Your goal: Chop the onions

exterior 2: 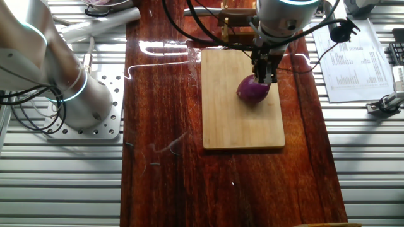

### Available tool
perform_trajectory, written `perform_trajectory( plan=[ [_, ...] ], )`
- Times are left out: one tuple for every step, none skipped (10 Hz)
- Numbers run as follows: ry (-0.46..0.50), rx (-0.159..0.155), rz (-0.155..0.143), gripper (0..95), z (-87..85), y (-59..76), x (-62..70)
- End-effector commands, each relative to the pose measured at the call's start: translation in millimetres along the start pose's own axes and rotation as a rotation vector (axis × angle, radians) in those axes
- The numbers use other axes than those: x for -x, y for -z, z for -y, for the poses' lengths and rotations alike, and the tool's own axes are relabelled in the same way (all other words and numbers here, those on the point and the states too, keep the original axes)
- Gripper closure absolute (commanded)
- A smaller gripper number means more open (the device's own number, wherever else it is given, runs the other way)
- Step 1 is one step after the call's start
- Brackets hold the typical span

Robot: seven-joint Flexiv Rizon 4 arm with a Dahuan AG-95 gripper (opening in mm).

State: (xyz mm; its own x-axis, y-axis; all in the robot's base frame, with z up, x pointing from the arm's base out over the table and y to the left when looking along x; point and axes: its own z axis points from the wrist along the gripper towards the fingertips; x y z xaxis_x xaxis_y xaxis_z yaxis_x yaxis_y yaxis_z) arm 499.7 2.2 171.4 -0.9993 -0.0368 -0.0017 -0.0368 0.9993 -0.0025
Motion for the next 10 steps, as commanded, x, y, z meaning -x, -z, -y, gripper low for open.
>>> perform_trajectory(
  plan=[
    [0.012,0.005,-0.003,95.0,0.4,-0.5,-0.8],
    [0.016,0.000,-0.003,95.0,0.7,0.0,-1.4],
    [0.011,-0.001,-0.008,95.0,0.7,0.1,-1.4],
    [0.009,-0.002,-0.016,95.0,0.7,0.1,-1.4],
    [0.002,-0.003,-0.027,95.0,0.7,0.1,-1.4],
    [0.001,-0.006,-0.032,95.0,0.7,0.0,-1.5],
    [0.006,-0.006,-0.035,95.0,0.8,-0.1,-1.7],
    [0.009,-0.005,-0.035,95.0,0.7,-0.1,-1.7],
    [0.008,-0.003,-0.035,95.0,0.7,-0.1,-1.7],
    [-0.001,-0.003,-0.031,95.0,0.7,-0.1,-1.7]
  ],
)
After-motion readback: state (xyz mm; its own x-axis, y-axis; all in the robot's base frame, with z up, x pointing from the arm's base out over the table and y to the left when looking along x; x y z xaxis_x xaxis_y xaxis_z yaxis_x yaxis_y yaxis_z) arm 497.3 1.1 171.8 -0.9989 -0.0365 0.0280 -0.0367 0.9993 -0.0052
